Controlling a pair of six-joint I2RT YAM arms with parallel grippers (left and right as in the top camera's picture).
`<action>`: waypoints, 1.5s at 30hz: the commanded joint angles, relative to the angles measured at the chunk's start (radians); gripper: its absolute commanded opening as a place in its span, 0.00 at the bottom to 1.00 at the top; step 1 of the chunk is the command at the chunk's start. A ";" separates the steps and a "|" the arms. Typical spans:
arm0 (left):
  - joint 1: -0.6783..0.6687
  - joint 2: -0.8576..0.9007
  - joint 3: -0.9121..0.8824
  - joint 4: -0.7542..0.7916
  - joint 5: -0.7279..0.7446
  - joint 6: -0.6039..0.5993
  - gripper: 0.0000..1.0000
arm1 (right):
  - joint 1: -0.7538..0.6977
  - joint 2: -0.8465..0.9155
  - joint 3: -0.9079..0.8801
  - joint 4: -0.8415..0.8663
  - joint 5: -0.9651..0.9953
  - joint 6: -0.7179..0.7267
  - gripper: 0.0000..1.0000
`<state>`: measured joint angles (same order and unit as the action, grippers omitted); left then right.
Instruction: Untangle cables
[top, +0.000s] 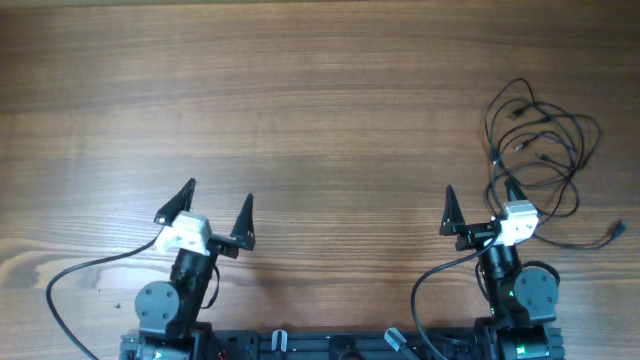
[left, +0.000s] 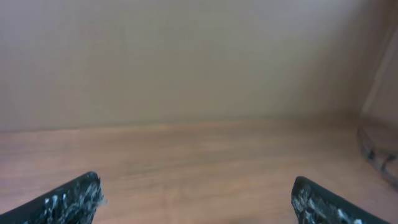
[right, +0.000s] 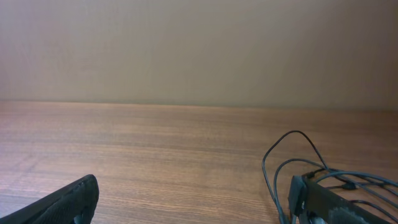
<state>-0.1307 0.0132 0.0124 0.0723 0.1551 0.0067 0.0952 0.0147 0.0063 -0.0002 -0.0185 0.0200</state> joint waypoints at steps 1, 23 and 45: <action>0.005 -0.010 -0.007 -0.110 0.015 0.114 1.00 | -0.004 -0.011 -0.002 0.003 -0.008 -0.017 1.00; 0.013 -0.010 -0.007 -0.135 0.015 0.030 1.00 | -0.004 -0.011 -0.002 0.003 -0.008 -0.017 1.00; 0.013 -0.010 -0.007 -0.134 0.015 0.030 1.00 | -0.004 -0.011 -0.002 0.003 -0.008 -0.017 1.00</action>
<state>-0.1131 0.0128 0.0113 -0.0601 0.1585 0.0467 0.0952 0.0147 0.0063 -0.0006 -0.0185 0.0200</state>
